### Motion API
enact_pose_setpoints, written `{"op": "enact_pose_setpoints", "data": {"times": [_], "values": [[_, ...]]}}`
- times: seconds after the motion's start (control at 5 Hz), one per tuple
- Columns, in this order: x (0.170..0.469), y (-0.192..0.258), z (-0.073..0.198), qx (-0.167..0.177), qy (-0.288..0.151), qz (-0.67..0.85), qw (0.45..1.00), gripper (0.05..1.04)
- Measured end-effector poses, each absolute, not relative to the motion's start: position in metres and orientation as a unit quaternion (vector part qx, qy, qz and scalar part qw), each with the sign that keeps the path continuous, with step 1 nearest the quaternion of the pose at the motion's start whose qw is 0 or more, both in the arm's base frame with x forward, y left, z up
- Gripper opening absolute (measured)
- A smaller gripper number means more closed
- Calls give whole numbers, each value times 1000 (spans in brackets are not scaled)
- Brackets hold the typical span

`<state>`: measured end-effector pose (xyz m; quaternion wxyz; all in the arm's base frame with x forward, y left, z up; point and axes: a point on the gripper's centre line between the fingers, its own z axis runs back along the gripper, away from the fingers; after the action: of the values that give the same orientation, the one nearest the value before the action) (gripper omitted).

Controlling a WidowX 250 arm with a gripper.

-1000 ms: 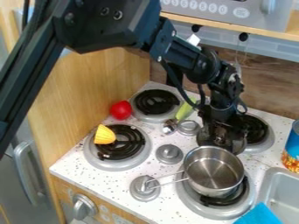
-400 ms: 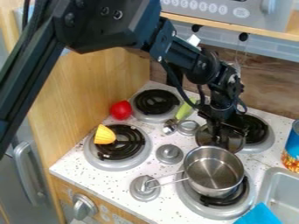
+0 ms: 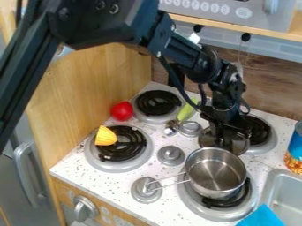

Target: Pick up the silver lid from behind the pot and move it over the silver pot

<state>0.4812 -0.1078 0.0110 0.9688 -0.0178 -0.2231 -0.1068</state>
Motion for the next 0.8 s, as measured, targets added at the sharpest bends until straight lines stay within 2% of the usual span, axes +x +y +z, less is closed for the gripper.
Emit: {"op": "enact_pose_setpoints", "data": {"times": [0.2,0.4,0.8], "values": [[482,-108,26,-25,-231,-104,967,320],[480,-108,22,-27,-232,-103,967,320],[476,-102,48,-40,-263,-94,959,320]]}}
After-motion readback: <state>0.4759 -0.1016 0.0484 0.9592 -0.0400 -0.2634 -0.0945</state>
